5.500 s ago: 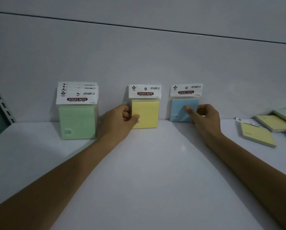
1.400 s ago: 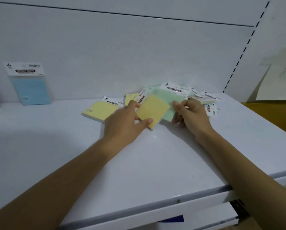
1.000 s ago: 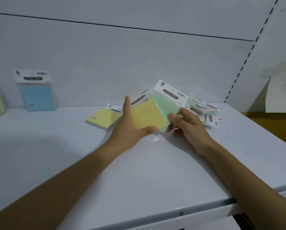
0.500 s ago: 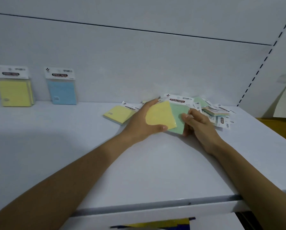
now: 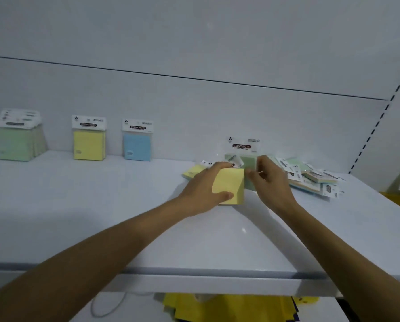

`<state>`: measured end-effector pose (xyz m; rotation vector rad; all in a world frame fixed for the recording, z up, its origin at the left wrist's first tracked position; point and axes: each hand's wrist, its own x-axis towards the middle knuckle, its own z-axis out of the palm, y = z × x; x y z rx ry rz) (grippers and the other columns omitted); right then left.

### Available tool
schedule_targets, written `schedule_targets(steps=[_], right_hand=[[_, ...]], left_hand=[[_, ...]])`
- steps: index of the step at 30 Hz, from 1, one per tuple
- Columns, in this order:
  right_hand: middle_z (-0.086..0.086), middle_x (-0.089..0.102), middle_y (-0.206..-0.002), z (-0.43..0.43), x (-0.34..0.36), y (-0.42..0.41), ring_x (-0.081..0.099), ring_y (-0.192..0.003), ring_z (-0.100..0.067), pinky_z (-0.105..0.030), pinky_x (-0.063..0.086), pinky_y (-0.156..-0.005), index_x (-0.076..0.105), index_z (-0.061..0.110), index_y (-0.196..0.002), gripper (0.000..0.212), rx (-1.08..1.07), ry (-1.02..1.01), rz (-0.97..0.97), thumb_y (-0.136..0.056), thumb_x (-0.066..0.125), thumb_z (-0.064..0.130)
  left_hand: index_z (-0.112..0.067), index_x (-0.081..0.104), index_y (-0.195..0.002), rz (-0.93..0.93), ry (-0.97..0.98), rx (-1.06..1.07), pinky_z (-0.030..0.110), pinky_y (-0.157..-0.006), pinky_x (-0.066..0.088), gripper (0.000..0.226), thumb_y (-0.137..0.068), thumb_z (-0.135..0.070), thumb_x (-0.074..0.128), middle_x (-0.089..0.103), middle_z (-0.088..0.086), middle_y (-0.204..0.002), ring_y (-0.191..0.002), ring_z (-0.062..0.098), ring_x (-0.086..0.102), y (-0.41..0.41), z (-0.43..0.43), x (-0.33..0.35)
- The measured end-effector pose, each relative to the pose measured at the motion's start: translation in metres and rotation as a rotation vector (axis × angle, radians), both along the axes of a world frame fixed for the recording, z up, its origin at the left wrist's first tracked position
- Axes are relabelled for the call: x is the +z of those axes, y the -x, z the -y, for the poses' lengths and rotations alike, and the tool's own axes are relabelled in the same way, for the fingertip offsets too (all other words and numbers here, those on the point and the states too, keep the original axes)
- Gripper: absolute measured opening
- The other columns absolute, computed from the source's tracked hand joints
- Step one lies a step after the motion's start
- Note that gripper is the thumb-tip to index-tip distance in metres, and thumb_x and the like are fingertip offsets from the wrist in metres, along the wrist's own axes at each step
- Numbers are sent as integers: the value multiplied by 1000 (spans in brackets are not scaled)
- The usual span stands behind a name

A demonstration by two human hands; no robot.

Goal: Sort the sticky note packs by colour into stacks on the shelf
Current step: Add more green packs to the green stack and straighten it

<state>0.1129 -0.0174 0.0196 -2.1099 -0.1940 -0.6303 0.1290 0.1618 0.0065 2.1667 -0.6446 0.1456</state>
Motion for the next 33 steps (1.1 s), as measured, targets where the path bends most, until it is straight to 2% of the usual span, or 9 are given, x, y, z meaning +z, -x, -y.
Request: schedule_targets(steps=[5,8,11,15,19,23,25,29,33], right_hand=[[3,66,-90,-68,24,-9,63,-85,-18,-30,52,-71,57,29,-88,20,140,-244,16,-90,53,10],[5,68,-92,-118,29,-20,64,-84,-14,-25,53,-68,58,32,-99,21,202,-328,9,-91,54,13],[0,67,-88,-172,29,-32,63,-73,-8,-18,49,-57,52,27,-113,27,279,-372,-20,-92,53,11],[-2,68,-94,-243,31,-47,65,-80,-14,-19,48,-60,51,29,-111,27,344,-349,-51,-92,53,10],[-12,67,-106,-299,30,-61,65,-90,-24,-28,51,-65,52,29,-110,28,349,-371,-48,-92,53,8],[-16,68,-101,-331,26,-73,67,-91,-28,-46,56,-81,52,24,-112,28,263,-382,-7,-91,52,5],[-15,68,-97,-337,23,-77,67,-90,-28,-47,56,-82,52,24,-112,28,191,-377,27,-91,52,5],[-4,62,-91,-334,17,-87,62,-84,-23,-37,57,-74,49,27,-114,27,10,-244,136,-93,51,9],[-5,62,-94,-325,7,-94,60,-83,-9,-19,52,-68,48,22,-119,28,-72,-282,130,-94,49,11]], left_hand=[[-34,45,-131,59,133,68,27,-78,45,43,-90,-26,58,56,-5,-115,-93,15,53,-1,-59,16],[-33,47,-130,97,148,111,28,-77,48,42,-90,-26,58,58,-5,-115,-87,15,55,-5,-109,23],[-33,48,-130,124,108,161,25,-73,45,43,-89,-26,60,60,-4,-117,-80,10,54,-14,-167,27],[-34,47,-130,149,74,206,26,-71,43,44,-89,-27,60,59,-8,-122,-68,-1,47,-24,-240,26],[-41,46,-128,149,69,228,27,-72,46,43,-88,-30,60,57,-12,-114,-80,7,54,-37,-296,25],[-41,45,-128,153,35,234,41,-85,51,43,-89,-30,59,59,-7,-116,-97,23,59,-57,-329,21],[-38,44,-129,152,10,231,42,-86,50,42,-90,-30,57,59,-3,-122,-99,24,59,-69,-338,18],[-33,43,-133,193,-73,236,38,-92,45,44,-91,-28,56,54,0,-135,-117,25,53,-98,-345,12],[-35,37,-138,269,-171,246,37,-91,46,53,-90,-32,58,49,-2,-139,-120,24,50,-117,-344,2]])
